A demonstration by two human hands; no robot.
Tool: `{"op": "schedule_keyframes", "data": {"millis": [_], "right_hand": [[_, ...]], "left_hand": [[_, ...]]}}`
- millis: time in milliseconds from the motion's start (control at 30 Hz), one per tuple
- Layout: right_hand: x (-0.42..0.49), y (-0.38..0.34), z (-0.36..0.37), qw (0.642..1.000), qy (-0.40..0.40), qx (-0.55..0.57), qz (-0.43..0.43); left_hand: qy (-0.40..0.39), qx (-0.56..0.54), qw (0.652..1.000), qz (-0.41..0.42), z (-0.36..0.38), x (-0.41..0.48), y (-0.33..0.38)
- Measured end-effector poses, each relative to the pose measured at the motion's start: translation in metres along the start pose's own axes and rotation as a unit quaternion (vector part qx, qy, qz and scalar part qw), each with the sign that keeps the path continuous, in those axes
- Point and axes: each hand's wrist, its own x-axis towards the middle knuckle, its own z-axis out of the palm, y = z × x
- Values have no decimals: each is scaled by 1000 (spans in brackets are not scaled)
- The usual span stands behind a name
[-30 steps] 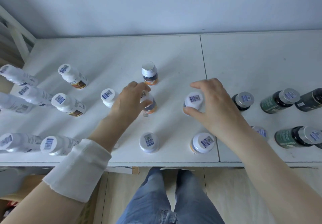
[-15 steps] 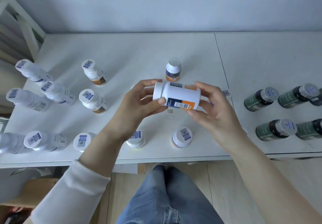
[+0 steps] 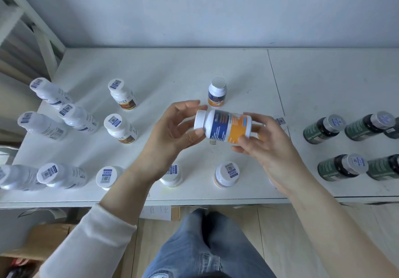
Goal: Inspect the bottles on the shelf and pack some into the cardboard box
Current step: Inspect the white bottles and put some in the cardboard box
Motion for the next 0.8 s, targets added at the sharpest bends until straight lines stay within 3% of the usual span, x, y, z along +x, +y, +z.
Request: {"op": "schedule_keyframes", "data": {"millis": [100, 300, 433, 567, 633, 733, 800], "right_hand": [[0, 0, 0, 999, -1, -17, -38], [5, 1, -7, 1000, 17, 7, 21], [9, 2, -10, 999, 27, -33, 31], [15, 0, -15, 988, 26, -148, 29], [20, -2, -20, 959, 39, -282, -3], [27, -5, -30, 863, 39, -501, -61], [31, -8, -34, 818, 34, -571, -64]], "left_hand": [[15, -4, 999, -31, 1, 2, 0], [7, 30, 999, -11, 4, 9, 2], [8, 38, 999, -23, 7, 16, 2], [20, 133, 991, -10, 14, 28, 12], [15, 231, 973, -1, 17, 37, 14], [1, 402, 916, 18, 23, 50, 6], [-33, 479, 876, 44, 25, 61, -5]]}}
